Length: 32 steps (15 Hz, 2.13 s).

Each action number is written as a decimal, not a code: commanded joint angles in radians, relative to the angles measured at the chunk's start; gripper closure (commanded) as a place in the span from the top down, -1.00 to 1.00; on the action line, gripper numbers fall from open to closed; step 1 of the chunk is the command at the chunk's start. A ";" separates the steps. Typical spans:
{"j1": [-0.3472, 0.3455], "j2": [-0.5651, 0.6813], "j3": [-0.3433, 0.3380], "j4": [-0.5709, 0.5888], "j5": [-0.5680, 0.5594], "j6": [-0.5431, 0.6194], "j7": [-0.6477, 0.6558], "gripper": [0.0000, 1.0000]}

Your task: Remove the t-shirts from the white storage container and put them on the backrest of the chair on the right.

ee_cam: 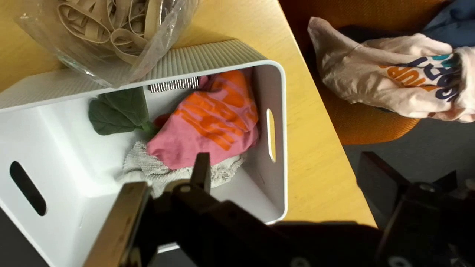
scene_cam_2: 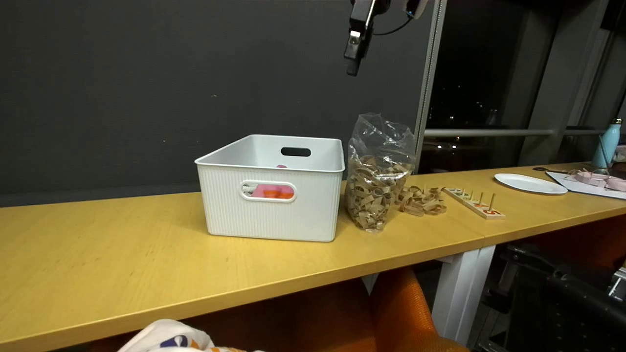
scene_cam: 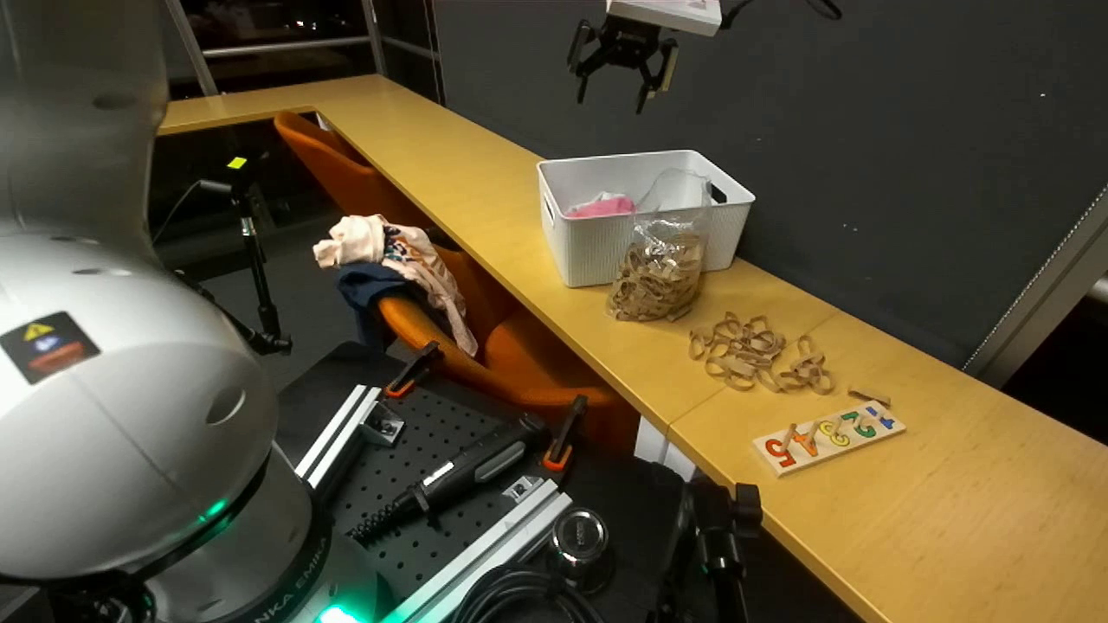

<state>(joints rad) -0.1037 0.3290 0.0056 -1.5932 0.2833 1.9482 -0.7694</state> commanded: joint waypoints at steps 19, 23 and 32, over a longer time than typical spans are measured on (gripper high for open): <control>0.054 0.499 0.082 0.352 -0.193 0.160 0.065 1.00; 0.068 0.576 0.096 0.429 -0.219 0.149 0.059 1.00; 0.073 0.738 0.097 0.630 -0.250 0.117 0.055 1.00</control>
<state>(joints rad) -0.0257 0.9917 0.0894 -1.0855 0.0651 2.1091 -0.7170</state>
